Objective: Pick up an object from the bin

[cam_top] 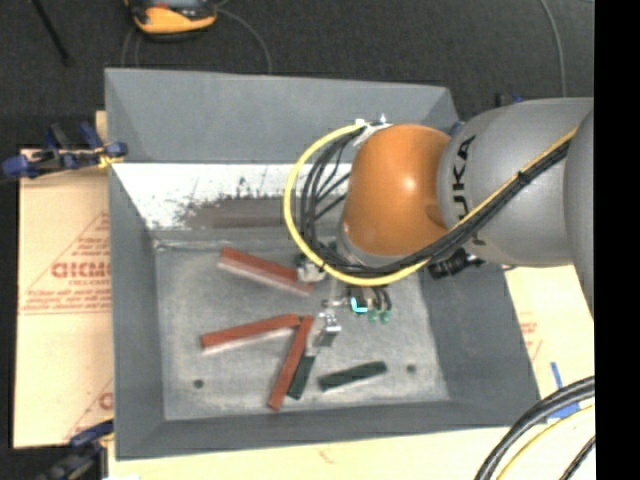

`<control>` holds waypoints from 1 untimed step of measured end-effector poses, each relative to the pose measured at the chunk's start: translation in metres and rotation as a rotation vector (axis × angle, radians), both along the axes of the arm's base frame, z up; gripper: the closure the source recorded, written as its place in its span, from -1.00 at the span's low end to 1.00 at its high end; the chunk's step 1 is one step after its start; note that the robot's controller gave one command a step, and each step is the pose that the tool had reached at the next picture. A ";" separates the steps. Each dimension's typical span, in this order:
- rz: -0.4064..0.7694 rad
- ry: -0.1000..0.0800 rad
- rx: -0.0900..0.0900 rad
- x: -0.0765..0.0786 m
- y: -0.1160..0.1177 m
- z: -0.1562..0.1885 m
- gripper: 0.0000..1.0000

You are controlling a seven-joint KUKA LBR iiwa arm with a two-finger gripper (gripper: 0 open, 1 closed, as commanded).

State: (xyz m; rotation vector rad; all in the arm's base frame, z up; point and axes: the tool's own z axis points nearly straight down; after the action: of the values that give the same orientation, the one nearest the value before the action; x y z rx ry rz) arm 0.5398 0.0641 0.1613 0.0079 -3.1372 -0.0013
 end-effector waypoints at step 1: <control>-0.001 -0.007 0.001 0.002 0.000 0.004 -1.00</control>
Offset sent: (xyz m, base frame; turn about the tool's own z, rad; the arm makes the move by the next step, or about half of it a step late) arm 0.0338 0.0116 -0.0913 0.1457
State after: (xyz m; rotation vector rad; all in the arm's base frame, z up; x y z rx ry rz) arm 0.5416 0.0639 0.1649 0.0059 -3.1442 -0.0021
